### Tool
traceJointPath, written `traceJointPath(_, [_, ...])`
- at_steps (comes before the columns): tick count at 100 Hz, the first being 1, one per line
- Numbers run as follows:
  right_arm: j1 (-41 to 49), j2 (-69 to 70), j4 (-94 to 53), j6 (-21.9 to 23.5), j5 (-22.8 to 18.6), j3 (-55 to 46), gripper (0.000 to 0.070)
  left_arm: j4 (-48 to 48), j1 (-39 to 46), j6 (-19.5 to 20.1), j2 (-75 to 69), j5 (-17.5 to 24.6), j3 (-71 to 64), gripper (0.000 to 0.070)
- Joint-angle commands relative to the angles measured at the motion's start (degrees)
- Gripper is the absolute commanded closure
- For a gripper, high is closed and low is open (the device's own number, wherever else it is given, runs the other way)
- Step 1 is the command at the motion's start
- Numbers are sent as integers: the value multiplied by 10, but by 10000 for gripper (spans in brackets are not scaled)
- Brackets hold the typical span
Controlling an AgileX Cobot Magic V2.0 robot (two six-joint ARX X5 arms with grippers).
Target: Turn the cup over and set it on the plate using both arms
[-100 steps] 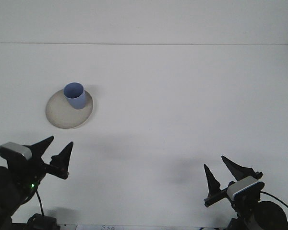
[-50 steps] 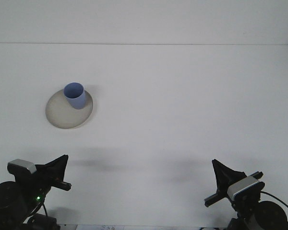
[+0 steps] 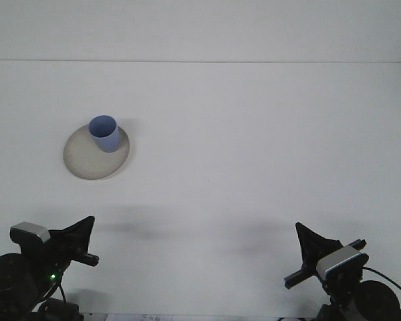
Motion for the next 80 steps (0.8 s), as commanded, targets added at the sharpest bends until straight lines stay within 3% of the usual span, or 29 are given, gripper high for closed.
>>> traceJointPath(1, [7,1,9,-1,2,1,698,5,-2,-3,0,1,8,687])
traceJointPath(22, [7,1,9,-1,2,1,698,5,10,1,-18,1,7,687])
traceJointPath(39, [7,1,9,-1,2,1,698,120,44,144,-67,-43,-66,687])
traceJointPath(52, [7,1,9,-1,2,1,698,239,66,219,-122,-76,-192,687])
traceJointPath(68, [7,1,9,-1,1,1,698,315,80,233,-162,-120,-314,687])
traceJointPath(80, [7,1,9,-1,2,1,698,355,84,233,-170,-125,-363,687])
